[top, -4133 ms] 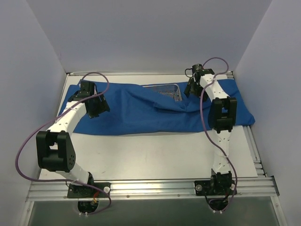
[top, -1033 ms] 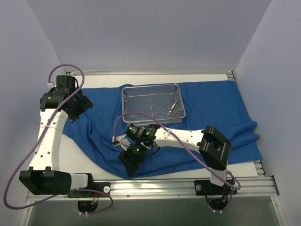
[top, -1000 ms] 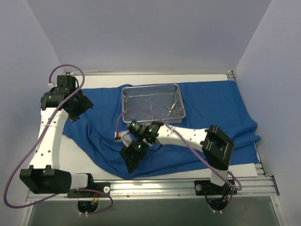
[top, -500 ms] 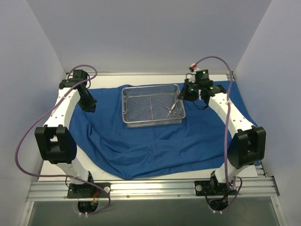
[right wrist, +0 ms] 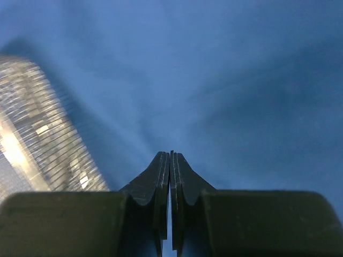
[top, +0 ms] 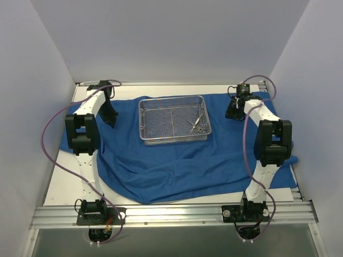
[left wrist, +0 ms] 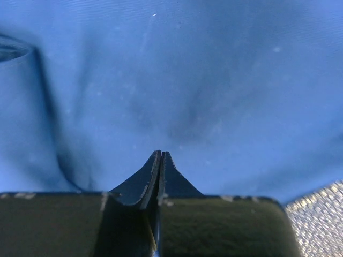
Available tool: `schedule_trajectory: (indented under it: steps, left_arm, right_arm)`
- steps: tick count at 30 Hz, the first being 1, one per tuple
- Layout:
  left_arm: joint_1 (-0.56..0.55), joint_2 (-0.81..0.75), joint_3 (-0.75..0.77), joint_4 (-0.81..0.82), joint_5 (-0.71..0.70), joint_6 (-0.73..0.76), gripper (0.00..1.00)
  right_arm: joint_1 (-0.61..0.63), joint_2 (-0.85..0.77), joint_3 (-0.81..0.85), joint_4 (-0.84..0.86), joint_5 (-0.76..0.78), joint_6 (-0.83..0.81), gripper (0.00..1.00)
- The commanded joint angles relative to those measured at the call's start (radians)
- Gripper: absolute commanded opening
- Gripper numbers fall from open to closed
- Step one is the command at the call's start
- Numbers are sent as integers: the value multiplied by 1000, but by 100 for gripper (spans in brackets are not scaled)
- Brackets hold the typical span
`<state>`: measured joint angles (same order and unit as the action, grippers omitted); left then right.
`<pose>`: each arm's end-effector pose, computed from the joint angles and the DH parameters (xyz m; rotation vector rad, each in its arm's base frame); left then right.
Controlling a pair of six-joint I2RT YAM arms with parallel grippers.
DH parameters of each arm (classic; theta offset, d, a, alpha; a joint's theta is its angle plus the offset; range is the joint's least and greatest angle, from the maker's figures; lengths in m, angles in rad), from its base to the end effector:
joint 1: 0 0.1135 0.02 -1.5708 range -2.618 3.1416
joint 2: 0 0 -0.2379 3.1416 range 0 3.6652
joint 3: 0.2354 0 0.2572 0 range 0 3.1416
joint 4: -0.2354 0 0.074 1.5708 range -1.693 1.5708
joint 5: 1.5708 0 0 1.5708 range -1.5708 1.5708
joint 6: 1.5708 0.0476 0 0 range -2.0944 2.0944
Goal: Open and lay out the surgical kit
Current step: Smooth out the surgical kit at the center of the board.
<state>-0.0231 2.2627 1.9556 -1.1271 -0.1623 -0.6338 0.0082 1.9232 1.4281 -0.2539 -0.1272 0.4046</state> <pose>0.4449 -0.0026 0.1584 -0.9043 2.8142 0.1623 0.4394 0.0096 0.1882 0.3968 2.3052 0.3545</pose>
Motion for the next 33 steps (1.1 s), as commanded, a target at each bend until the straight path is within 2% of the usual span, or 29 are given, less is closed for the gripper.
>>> schedule_trajectory:
  steps: [1,13,16,22,28,32,33]
  left_arm:
    - [8,30,66,-48,10,22,2]
    - [17,262,284,-94,105,-20,2]
    - [63,325,342,-86,154,-30,2]
    - [103,448,480,-48,277,-53,2]
    - [141,547,610,16,386,-98,2]
    - [158,636,797,46,461,-122,2]
    - [167,643,805,53,469,-139,2]
  right_arm:
    - [-31,33,23,33,8,-4,0]
    - [-56,226,74,67,11,-6,0]
    - [-66,286,97,76,4,10,0]
    - [-83,419,210,64,-9,36,0]
    - [-91,568,412,-1,-20,53,0]
    - [-97,631,518,-25,-25,62,0]
    - [-97,643,566,-34,-37,62,0]
